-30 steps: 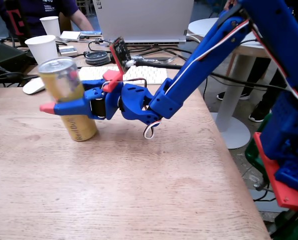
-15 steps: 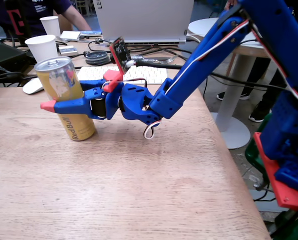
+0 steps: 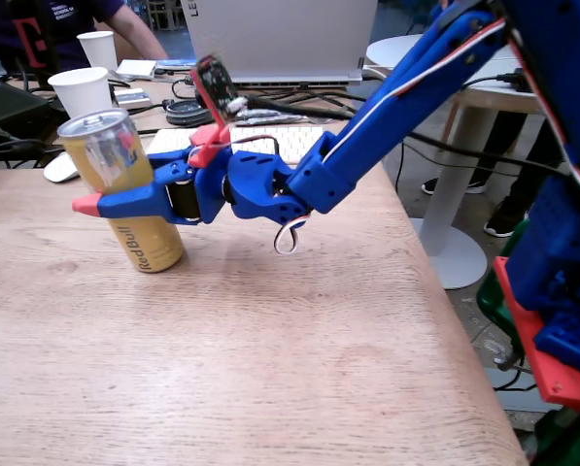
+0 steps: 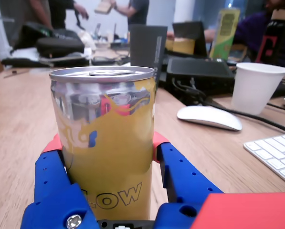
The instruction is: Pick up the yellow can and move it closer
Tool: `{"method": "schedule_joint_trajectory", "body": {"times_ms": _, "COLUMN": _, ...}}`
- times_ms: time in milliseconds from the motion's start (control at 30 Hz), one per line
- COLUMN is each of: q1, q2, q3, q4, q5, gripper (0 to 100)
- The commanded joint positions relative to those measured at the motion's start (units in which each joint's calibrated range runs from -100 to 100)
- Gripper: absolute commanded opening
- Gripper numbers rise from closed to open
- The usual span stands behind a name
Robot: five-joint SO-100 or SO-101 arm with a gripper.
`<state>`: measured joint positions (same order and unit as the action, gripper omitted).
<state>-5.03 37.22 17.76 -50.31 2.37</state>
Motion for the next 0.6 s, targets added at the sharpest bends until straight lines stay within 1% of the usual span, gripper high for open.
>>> {"method": "schedule_joint_trajectory", "body": {"times_ms": 0, "q1": -1.1, "q2": -11.4, "q3": -1.8, "q4": 5.0, "q5": -0.3, "gripper": 22}}
{"method": "schedule_joint_trajectory", "body": {"times_ms": 133, "q1": -2.9, "q2": -18.4, "q3": -1.8, "q4": 10.4, "q5": -0.3, "gripper": 22}}
{"method": "schedule_joint_trajectory", "body": {"times_ms": 400, "q1": -3.1, "q2": -33.1, "q3": -1.3, "q4": 28.4, "q5": -0.3, "gripper": 22}}
{"method": "schedule_joint_trajectory", "body": {"times_ms": 467, "q1": -3.6, "q2": -39.4, "q3": 4.0, "q4": 32.3, "q5": -0.3, "gripper": 22}}
{"method": "schedule_joint_trajectory", "body": {"times_ms": 567, "q1": -7.2, "q2": -53.8, "q3": 19.8, "q4": 34.1, "q5": -0.3, "gripper": 22}}
